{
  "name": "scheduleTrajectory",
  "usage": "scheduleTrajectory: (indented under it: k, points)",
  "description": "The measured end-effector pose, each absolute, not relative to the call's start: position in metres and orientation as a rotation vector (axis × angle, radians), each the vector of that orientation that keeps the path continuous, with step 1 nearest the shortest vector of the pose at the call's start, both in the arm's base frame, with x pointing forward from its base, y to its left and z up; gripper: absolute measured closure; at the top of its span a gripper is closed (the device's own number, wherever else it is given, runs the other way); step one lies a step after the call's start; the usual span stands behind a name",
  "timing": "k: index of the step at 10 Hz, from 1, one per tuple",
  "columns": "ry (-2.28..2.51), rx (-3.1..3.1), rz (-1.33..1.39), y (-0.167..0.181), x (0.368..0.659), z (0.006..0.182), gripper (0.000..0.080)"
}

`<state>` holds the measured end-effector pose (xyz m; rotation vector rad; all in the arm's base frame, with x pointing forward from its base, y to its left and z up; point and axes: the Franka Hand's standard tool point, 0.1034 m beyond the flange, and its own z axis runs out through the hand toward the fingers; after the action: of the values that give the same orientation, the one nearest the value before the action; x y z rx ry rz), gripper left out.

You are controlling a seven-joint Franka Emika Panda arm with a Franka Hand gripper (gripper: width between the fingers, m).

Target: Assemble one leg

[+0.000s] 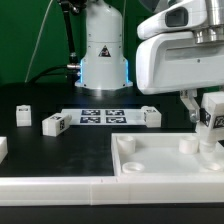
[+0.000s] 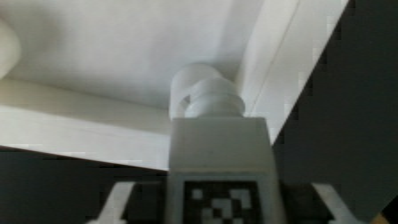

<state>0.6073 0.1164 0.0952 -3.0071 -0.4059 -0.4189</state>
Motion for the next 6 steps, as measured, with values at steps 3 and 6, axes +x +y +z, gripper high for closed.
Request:
scheduleTrajectory:
  k: [3, 6]
  points:
    - [-0.397, -2.982, -0.55, 0.12, 0.612, 0.088, 0.0512]
    - [-0.398, -2.966, -0.601, 0.125, 0.615, 0.079, 0.0512]
